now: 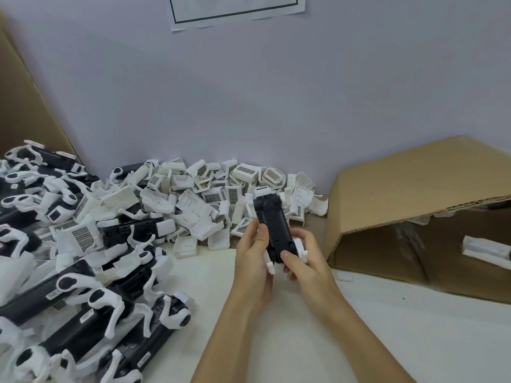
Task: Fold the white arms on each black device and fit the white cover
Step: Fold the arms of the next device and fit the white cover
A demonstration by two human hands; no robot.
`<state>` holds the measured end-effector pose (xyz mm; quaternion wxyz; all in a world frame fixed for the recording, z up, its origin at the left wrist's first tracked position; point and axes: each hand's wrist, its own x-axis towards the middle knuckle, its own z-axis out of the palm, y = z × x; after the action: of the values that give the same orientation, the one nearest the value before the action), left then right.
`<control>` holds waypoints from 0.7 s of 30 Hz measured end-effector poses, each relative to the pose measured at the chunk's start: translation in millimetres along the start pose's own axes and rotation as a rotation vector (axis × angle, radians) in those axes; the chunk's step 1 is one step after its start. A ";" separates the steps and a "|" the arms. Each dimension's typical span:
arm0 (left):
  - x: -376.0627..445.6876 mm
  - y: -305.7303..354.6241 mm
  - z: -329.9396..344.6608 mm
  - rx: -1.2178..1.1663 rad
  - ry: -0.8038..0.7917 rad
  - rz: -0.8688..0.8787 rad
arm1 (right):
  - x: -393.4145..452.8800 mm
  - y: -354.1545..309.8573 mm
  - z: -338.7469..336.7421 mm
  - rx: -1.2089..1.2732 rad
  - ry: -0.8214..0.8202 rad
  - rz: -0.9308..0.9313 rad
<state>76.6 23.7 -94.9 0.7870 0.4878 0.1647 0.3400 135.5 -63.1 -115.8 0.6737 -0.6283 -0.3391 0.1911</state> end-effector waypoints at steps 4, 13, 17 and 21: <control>-0.8 1.1 1.1 -0.001 0.024 -0.008 | 0.2 2.4 -1.6 -0.004 -0.010 -0.024; 0.8 1.1 -1.7 -0.034 -0.044 0.003 | -2.3 -0.6 -2.3 -0.019 -0.009 -0.065; 2.6 -1.0 -3.5 -0.049 -0.043 -0.005 | -2.8 -2.8 -0.9 -0.009 -0.002 -0.076; 1.5 0.1 -2.4 -0.031 -0.038 0.017 | -1.5 -1.9 -0.3 -0.008 0.008 -0.053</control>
<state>76.3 26.4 -95.9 0.7945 0.4834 0.1402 0.3397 134.4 -64.6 -114.3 0.6775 -0.6224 -0.3536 0.1690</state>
